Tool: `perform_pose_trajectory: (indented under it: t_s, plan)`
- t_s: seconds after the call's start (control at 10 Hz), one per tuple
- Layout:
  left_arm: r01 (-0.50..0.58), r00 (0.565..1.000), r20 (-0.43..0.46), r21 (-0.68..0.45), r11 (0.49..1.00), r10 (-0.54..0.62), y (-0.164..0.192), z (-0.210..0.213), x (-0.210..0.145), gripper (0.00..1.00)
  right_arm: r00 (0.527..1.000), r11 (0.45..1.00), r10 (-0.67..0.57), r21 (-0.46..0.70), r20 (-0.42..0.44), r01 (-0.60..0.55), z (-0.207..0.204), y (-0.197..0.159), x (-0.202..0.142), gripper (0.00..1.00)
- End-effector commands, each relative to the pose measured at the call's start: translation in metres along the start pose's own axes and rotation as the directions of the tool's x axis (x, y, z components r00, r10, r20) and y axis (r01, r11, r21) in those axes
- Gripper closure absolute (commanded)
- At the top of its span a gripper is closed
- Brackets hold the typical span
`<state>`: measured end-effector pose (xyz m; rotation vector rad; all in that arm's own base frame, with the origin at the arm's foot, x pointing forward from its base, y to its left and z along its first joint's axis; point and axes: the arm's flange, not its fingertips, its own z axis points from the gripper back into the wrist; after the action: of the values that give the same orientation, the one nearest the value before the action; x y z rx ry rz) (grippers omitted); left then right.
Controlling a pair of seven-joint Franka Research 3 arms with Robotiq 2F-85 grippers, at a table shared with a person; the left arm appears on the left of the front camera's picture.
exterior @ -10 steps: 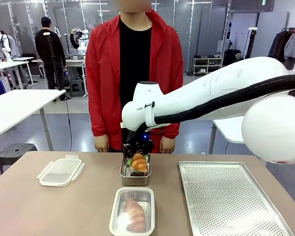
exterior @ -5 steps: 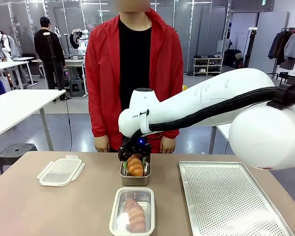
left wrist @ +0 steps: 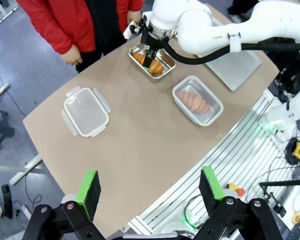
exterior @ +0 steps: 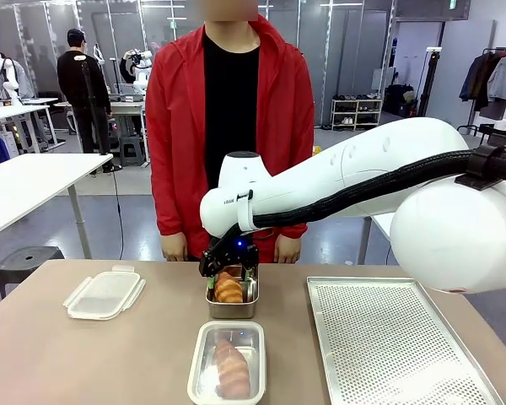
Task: Place the bread into the airtight container.
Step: Pick up a Butter Roll and place it into an empty Airtight Container.
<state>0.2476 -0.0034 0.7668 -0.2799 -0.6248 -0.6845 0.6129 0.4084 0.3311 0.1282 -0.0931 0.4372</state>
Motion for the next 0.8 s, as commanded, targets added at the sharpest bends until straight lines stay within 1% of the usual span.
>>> perform_pose_trajectory:
  t_s: [0.0, 0.7]
  plan:
    - [0.011, 1.000, 0.006, -0.014, 1.000, -0.011, -0.0011, 0.0014, 0.0005, 0.00, 1.000, 1.000, -0.006, 0.014, 0.006, 0.006, 0.0022, -0.0013, 0.0012, 0.00]
    - [0.011, 1.000, 0.006, -0.014, 1.000, -0.011, -0.0011, 0.0014, 0.0005, 0.00, 1.000, 1.000, -0.006, 0.014, 0.006, 0.006, 0.0022, -0.0013, 0.0012, 0.00]
